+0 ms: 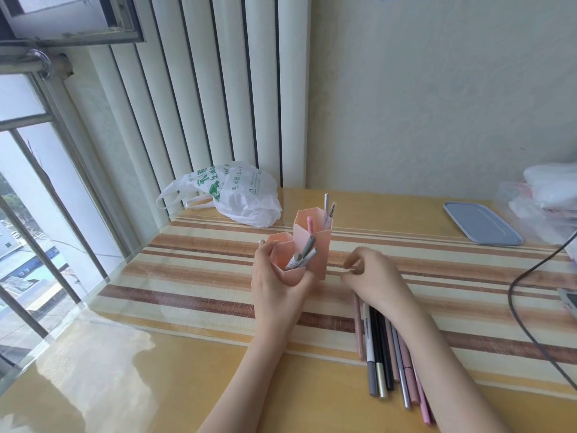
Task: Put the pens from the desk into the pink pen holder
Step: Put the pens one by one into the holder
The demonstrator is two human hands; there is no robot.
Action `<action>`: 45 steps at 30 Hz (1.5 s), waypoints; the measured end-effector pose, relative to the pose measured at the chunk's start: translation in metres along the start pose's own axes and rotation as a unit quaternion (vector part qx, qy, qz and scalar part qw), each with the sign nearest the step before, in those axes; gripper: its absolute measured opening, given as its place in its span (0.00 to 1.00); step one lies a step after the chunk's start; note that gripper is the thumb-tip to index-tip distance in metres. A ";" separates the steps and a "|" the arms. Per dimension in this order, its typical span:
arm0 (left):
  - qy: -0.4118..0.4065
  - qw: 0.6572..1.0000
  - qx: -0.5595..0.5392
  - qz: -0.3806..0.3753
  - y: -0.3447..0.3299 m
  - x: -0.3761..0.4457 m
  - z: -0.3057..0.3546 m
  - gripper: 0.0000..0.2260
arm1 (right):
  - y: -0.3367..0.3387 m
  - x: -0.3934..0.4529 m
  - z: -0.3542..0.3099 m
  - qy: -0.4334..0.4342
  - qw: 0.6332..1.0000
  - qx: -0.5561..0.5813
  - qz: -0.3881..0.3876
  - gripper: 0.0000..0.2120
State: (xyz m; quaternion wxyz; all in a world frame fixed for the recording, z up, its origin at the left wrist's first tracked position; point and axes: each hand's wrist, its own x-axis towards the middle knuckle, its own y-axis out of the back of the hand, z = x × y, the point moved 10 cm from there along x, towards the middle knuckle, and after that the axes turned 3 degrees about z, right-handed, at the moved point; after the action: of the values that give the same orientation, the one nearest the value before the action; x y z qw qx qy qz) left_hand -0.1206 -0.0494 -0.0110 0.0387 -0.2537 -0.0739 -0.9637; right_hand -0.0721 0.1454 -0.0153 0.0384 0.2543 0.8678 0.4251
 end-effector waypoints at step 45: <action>-0.040 0.998 0.038 -0.018 -0.008 -0.002 0.000 0.29 | 0.038 0.000 0.013 -0.024 0.998 -0.022 -0.046 0.03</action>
State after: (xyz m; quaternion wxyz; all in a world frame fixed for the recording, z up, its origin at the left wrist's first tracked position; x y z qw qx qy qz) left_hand -0.1192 -0.0410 -0.0128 0.0276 -0.2888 -0.1162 -0.9499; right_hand -0.0525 0.1744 0.0052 0.0845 0.2230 0.8680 0.4355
